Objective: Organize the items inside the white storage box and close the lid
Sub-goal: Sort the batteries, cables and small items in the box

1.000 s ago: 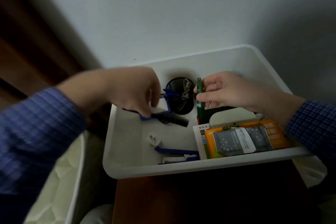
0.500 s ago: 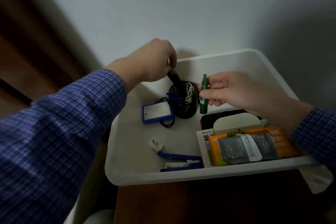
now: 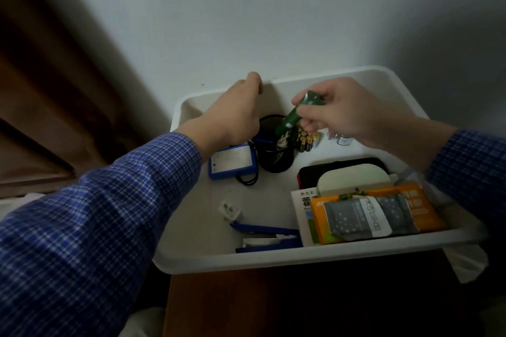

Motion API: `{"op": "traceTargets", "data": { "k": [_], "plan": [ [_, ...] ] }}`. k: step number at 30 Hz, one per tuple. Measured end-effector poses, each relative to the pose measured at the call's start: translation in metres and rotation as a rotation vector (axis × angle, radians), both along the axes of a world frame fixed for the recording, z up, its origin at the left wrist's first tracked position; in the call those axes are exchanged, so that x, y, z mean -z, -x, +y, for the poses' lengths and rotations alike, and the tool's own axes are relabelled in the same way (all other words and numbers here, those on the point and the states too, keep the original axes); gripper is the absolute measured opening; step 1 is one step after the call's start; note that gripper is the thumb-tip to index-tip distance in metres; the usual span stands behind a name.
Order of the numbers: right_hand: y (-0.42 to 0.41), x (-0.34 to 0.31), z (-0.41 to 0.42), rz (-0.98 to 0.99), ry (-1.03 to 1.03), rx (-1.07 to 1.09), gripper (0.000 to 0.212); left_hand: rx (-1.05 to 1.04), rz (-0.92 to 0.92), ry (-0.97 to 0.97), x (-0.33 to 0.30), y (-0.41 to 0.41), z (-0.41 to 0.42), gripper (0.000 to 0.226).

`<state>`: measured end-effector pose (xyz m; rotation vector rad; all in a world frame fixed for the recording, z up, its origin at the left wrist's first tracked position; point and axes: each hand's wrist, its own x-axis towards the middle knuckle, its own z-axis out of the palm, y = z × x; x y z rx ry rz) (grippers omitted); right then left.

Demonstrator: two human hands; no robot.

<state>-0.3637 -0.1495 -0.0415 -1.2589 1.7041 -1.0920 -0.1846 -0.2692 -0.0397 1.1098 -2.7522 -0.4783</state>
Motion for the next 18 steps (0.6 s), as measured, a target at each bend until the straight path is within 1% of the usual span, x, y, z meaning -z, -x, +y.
{"op": "traceTargets", "data": {
  "k": [3,7,10,13,15,18],
  "plan": [
    [-0.010,0.006,-0.013,0.071,0.001,0.004,0.019,-0.057,0.029,-0.024,0.001,-0.012,0.000,0.040],
    [-0.015,0.017,-0.025,0.153,-0.038,0.033,0.013,-0.170,0.099,-0.034,0.009,-0.028,0.001,0.037],
    [-0.015,0.019,-0.031,0.215,-0.069,0.005,0.012,-0.173,0.137,-0.035,0.013,-0.035,0.004,0.029],
    [-0.018,0.018,-0.032,0.420,-0.110,-0.094,0.011,-0.187,0.169,-0.039,0.013,-0.040,0.011,0.024],
    [-0.019,0.015,-0.029,0.549,-0.129,-0.141,0.015,-0.227,0.226,0.002,0.011,-0.044,0.018,0.021],
    [-0.018,0.005,-0.022,0.602,-0.036,-0.135,0.018,-0.193,0.328,0.075,0.009,-0.054,0.032,0.012]
  ]
}}
